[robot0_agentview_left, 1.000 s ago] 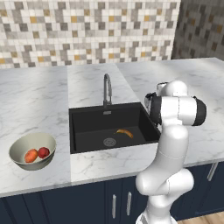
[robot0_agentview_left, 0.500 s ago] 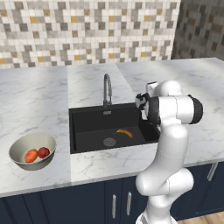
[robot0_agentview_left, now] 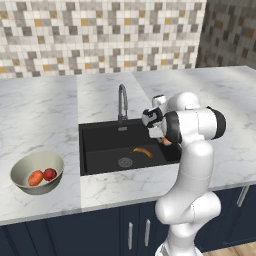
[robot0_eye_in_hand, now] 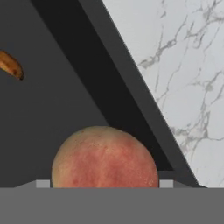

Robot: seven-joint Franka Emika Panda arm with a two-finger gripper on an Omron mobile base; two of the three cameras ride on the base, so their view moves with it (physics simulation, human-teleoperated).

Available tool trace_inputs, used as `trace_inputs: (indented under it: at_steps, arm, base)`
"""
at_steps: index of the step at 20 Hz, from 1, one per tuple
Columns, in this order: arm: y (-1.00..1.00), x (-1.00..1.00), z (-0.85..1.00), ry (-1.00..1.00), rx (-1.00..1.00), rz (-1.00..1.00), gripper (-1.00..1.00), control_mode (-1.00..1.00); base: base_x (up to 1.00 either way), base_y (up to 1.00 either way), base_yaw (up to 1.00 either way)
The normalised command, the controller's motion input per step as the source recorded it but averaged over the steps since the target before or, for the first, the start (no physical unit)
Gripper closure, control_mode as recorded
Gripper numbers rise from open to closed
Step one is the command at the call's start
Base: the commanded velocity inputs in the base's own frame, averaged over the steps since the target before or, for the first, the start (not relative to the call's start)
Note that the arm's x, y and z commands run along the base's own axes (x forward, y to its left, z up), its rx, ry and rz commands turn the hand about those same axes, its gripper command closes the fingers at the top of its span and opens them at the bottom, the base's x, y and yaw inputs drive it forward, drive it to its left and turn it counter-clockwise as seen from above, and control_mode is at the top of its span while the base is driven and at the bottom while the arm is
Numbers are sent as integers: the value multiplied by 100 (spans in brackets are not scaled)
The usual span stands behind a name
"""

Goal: There is a mixed pile of frozen fruits and vegetables on the counter. Locate all the frozen vegetables and place the items in a bowl on the counter. Take all the frozen fruits and defrost them in a running sink.

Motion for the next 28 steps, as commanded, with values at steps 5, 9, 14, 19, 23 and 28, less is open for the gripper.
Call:
trace_inputs:
  at_steps: [5, 9, 14, 19, 23, 28]
  arm:
    - [35, 14, -27, 0, 2, 0, 100, -100]
    - [32, 16, -30, 0, 6, 3, 100, -100]
    - [26, 29, -17, 0, 1, 3, 100, -100]
    - [18, 14, -44, 0, 13, 0, 100, -100]
    - [11, 13, -37, 1, 1, 2, 100, -100]
    - [20, 18, -35, -1, 0, 0, 100, -100]
  base:
    - [0, 0, 0]
    - [0, 0, 0]
    - [0, 0, 0]
    - [0, 0, 0]
    - [0, 0, 0]
    - [0, 0, 0]
